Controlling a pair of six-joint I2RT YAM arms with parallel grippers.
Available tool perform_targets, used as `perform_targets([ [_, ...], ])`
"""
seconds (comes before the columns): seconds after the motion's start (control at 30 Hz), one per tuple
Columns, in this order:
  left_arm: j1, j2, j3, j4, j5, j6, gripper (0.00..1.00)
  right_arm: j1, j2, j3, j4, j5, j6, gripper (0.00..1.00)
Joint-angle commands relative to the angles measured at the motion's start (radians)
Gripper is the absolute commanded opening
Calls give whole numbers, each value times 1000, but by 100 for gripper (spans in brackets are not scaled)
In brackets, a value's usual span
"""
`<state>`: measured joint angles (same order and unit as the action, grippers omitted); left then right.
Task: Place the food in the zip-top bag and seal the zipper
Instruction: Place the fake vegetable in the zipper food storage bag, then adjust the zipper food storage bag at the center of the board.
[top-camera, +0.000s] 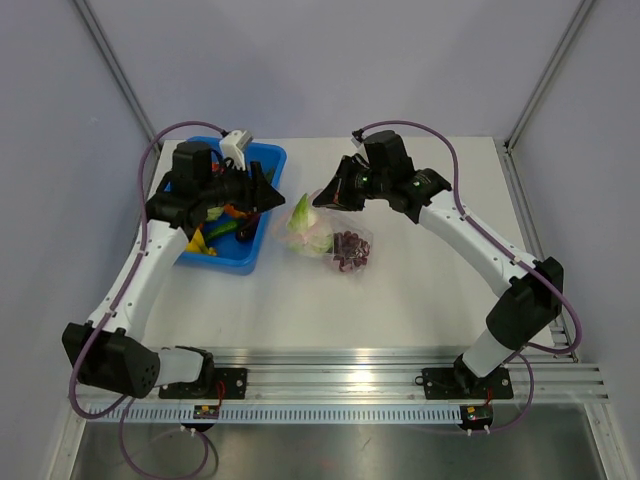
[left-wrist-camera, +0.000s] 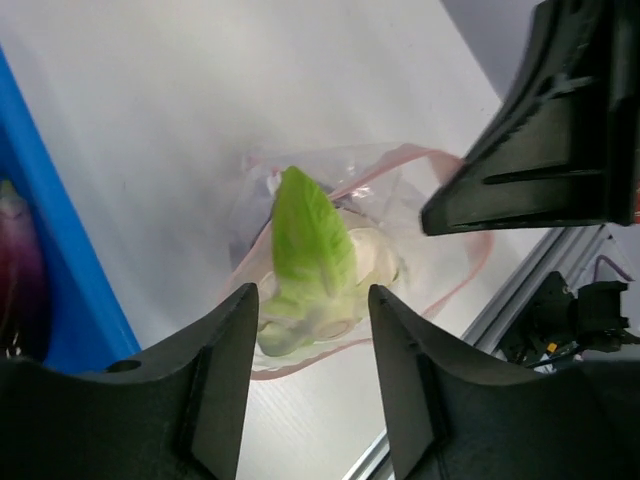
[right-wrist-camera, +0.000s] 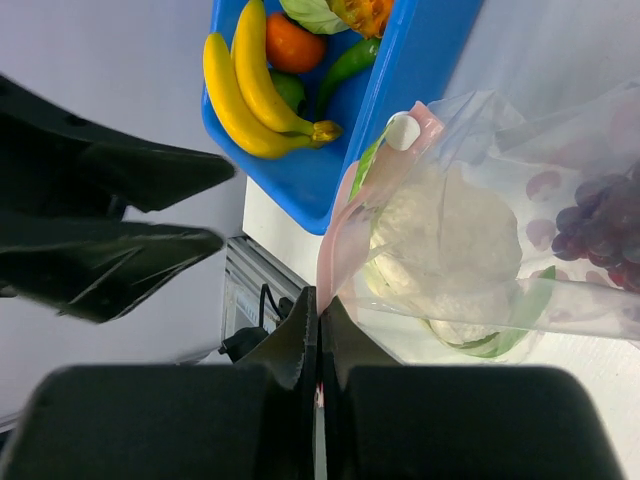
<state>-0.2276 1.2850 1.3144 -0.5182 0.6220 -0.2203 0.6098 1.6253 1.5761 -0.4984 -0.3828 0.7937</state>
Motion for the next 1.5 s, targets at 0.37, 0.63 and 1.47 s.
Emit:
perform_targets([
  [0.37, 4, 122, -116, -72, -160, -57, 52, 4, -15, 39, 58, -7, 9, 0],
  [0.63, -13, 171, -135, -43, -110, -67, 14, 5, -2, 70, 41, 7, -10, 0],
  [1.47, -42, 290, 135, -68, 90, -122, 0, -53, 53, 102, -218, 318, -206, 0],
])
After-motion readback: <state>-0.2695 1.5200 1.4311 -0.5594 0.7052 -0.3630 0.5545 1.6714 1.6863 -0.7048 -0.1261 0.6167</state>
